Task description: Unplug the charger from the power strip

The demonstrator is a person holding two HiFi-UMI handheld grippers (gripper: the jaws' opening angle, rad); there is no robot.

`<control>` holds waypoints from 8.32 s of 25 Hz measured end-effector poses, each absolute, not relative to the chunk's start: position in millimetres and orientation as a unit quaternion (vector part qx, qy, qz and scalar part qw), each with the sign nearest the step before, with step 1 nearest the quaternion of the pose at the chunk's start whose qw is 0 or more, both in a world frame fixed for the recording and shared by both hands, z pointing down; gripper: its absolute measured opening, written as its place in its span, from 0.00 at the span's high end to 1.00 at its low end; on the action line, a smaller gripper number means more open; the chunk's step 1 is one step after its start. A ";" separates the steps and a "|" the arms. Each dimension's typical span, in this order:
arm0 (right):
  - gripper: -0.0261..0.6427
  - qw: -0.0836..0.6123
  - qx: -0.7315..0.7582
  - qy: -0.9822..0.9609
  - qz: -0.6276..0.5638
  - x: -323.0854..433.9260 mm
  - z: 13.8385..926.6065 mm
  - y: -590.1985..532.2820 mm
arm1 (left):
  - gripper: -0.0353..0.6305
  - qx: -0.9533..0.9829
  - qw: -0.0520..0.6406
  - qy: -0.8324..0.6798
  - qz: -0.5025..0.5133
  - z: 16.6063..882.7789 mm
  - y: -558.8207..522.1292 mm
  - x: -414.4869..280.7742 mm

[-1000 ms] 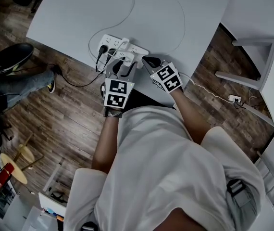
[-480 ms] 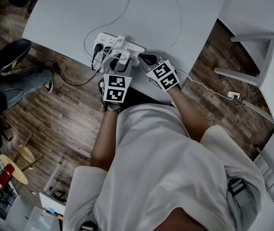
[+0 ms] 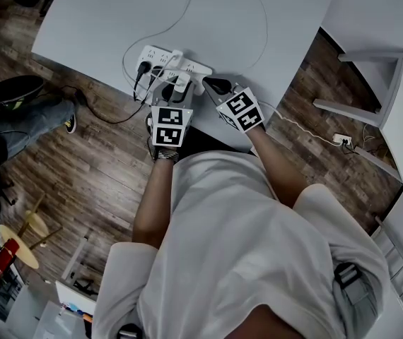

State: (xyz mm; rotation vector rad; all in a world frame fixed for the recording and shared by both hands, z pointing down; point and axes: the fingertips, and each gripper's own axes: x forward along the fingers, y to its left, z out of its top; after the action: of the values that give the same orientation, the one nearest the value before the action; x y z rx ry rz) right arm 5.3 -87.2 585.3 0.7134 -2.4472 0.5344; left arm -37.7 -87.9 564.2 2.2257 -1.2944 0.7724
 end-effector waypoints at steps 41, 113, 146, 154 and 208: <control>0.96 0.253 0.265 -0.907 0.208 7.5 584.8 -87.1 | 0.73 0.808 0.247 -0.465 0.264 564.1 -87.1 -38.2; 0.96 0.252 0.265 -0.906 0.215 8.5 587.3 -88.7 | 0.73 0.814 0.245 -0.456 0.264 561.9 -89.1 -38.6; 0.96 0.254 0.274 -0.902 0.214 9.4 585.3 -92.2 | 0.73 0.827 0.261 -0.450 0.214 534.4 -85.6 -38.9; 0.96 0.256 0.280 -0.901 0.212 9.2 586.5 -91.0 | 0.73 0.831 0.313 -0.431 0.159 535.7 -65.5 -34.2; 0.96 0.254 0.305 -0.887 0.237 16.7 579.5 -77.5 | 0.26 0.780 0.395 -0.417 0.249 609.3 -21.6 -61.8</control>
State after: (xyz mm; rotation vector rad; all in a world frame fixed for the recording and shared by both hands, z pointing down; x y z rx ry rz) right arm 16.7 -77.5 579.5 0.8293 -2.4089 0.6437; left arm -61.8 -21.6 609.3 1.9774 -1.0580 0.6318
